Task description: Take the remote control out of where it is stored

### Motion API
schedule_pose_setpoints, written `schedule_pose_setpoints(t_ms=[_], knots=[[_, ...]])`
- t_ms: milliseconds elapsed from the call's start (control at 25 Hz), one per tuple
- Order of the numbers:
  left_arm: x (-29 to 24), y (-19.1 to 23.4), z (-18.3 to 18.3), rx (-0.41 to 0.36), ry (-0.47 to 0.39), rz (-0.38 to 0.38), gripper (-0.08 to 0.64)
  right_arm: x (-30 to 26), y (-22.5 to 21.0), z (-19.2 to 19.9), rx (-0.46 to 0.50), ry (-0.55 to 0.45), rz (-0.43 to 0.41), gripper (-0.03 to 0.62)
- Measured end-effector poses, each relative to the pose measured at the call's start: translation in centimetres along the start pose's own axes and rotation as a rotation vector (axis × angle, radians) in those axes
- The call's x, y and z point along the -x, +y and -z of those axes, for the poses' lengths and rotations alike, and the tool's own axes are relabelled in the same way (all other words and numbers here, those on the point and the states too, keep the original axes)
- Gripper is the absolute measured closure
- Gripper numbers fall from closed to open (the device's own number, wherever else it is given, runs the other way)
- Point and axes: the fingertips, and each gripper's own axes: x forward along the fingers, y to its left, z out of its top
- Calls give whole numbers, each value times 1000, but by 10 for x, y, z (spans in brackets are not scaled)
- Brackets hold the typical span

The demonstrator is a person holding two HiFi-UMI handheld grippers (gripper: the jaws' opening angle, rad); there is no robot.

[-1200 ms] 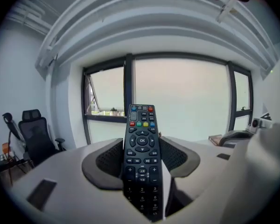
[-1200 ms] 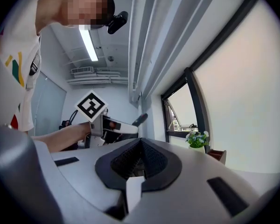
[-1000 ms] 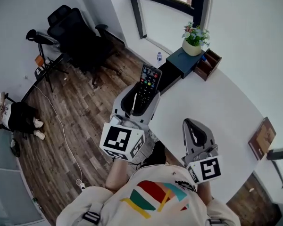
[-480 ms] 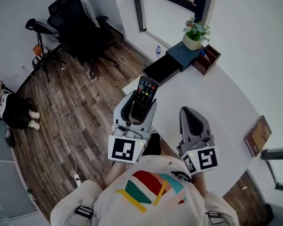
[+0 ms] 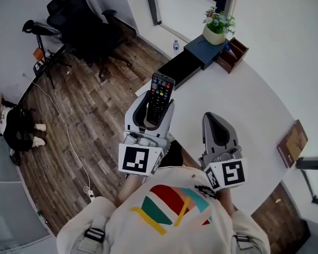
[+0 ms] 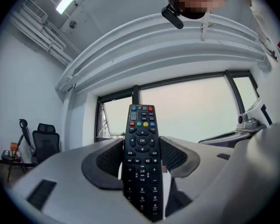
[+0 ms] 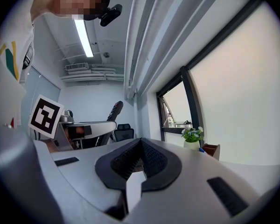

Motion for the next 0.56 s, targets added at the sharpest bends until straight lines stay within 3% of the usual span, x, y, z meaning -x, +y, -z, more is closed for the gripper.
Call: schedule_pose_setpoints(t_ms=[560], knots=[[-7, -1, 10, 1, 31, 3, 305, -3, -10, 15, 0, 47, 11, 589]])
